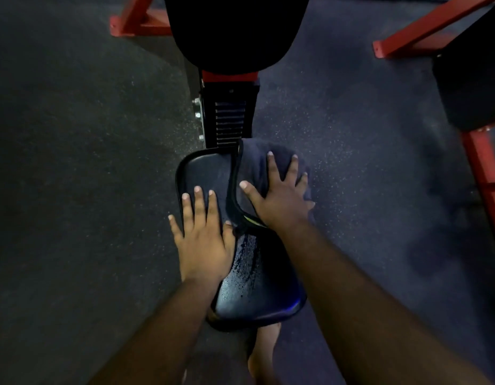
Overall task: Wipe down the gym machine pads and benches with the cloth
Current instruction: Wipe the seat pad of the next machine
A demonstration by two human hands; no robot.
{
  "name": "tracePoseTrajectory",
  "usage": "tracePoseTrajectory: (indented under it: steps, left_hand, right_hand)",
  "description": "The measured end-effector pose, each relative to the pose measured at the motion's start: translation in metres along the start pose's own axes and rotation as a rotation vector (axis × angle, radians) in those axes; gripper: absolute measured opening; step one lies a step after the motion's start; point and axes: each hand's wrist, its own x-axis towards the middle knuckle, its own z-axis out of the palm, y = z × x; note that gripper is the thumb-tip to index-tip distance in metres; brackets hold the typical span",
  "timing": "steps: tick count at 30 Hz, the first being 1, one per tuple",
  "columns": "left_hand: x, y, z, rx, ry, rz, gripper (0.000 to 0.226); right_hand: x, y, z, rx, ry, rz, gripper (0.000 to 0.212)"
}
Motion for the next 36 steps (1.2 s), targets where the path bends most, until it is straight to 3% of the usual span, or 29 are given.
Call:
tracePoseTrajectory:
  steps: [4,7,12,15,18,21,26,29,34,36]
  left_hand:
    - [0.001,0.001,-0.004,0.017,-0.038,-0.002,0.07]
    - [0.0,0.002,-0.003,0.043,-0.046,-0.006,0.07]
    - [0.001,0.001,0.002,0.072,-0.041,0.014,0.074]
    - [0.001,0.0,0.001,0.047,-0.031,0.013,0.074]
    - [0.001,0.002,-0.003,0.036,-0.058,0.011,0.073]
    - [0.002,0.002,-0.004,0.033,-0.069,-0.002,0.072]
    - [-0.001,0.002,0.0,0.045,-0.052,0.011,0.073]
    - [0.0,0.001,-0.001,0.037,-0.05,0.011,0.073]
    - [0.001,0.002,-0.007,0.013,-0.061,0.015,0.072]
    - [0.001,0.002,-0.005,0.02,-0.06,0.007,0.072]
  right_hand:
    - [-0.063,0.03,0.013,0.006,0.003,-0.04,0.067]
    - [-0.126,0.055,0.03,-0.022,0.008,-0.008,0.07]
    - [-0.014,-0.003,0.014,-0.059,0.048,0.032,0.091]
    - [0.032,-0.02,-0.003,-0.101,0.044,-0.057,0.074]
    - [-0.04,0.025,0.009,-0.122,0.023,-0.154,0.063]
    - [-0.125,0.063,0.033,-0.135,0.017,-0.136,0.068]
    - [-0.015,0.007,0.015,-0.165,0.015,-0.124,0.088]
    - [0.026,-0.016,0.002,-0.174,0.037,-0.148,0.078]
    - [-0.112,0.053,0.033,-0.21,0.045,-0.181,0.068]
    - [-0.113,0.06,0.036,-0.227,0.013,-0.156,0.073]
